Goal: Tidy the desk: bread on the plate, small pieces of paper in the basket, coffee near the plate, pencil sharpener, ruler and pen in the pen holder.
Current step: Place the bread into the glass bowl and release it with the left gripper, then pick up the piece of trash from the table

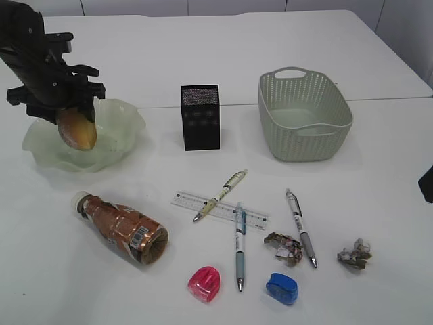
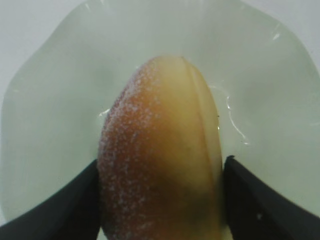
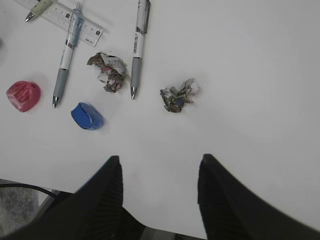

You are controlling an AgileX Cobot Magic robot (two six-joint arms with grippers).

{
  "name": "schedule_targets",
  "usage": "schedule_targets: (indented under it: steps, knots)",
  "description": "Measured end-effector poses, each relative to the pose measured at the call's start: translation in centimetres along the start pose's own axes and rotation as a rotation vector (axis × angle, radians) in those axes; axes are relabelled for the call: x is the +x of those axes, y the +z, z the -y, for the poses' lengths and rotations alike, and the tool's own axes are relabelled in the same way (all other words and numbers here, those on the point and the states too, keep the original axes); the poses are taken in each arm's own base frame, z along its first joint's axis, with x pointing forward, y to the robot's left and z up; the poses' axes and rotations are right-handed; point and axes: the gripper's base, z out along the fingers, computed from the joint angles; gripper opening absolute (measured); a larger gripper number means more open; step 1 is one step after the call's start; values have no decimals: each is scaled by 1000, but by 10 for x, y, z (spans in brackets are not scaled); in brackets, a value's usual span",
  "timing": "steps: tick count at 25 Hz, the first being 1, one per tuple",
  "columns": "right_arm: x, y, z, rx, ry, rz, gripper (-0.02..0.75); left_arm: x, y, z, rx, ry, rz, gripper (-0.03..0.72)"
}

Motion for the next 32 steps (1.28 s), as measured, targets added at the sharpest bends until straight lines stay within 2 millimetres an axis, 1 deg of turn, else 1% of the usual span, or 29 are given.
schedule_targets:
  steps: [2,4,8,10,13,16,18,23,26,29,32]
  knots:
    - [0,0,0,0,0,0,363,1,3,0,-2,0,-7,552]
    - [0,0,0,0,0,-1,363,2,4,0,0,-3,-11,593]
    - [-1,2,0,1,1,2,363,4,3,-1,-10,19,-47,620]
    - [-2,2,0,1,1,2,363,5,-3,-2,-18,25,-63,620]
    - [-4,4,2,11,-2,18,363,3,-23,-4,-33,28,-82,603]
    - [-7,8,4,34,-13,25,363,1,-53,-7,-47,34,-92,583]
    - [-10,15,5,38,-12,3,363,1,-76,-10,-57,72,-108,578]
    - [-15,32,8,39,-4,-44,363,7,-123,-18,-71,160,-144,575]
    - [-19,40,9,41,0,-63,363,23,-150,-21,-16,182,-149,566]
    - [-22,55,11,44,7,-102,363,50,-165,-27,15,185,-181,540]
    - [-25,73,12,42,11,-162,363,83,-175,-37,11,195,-216,531]
